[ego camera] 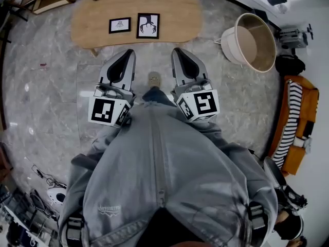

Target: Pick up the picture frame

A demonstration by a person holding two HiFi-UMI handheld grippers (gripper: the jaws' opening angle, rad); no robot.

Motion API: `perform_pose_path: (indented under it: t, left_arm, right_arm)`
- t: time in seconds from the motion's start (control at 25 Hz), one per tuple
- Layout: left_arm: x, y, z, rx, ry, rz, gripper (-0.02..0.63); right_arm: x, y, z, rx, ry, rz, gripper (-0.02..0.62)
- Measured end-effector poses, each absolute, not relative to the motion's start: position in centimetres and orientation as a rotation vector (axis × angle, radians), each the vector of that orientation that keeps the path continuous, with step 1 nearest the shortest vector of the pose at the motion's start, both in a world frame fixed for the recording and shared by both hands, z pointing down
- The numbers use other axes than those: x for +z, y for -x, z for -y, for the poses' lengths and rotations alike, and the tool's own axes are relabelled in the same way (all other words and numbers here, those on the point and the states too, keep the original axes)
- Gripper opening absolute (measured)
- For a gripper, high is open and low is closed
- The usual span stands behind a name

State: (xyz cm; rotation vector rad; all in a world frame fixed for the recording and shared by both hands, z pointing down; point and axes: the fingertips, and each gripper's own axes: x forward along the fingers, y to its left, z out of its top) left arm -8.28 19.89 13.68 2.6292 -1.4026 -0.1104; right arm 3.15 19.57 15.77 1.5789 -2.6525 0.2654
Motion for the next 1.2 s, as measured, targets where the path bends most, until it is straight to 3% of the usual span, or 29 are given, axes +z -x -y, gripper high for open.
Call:
perform_pose_path:
  t: [0.56,1.2]
  left_arm:
    - [12.8,3.0,-7.5,-0.096,-2.600,1.577,0.018]
    - [14.6,2.0,-4.8,-0.056,-2.581,1.559,0.018]
  right_arm:
    - [16.3,-7.6,-5.9,0.285,-1.413,2.765,0.032]
    - [18.0,-9.5,-2.8,0.331,-1.443,2.763,0.032]
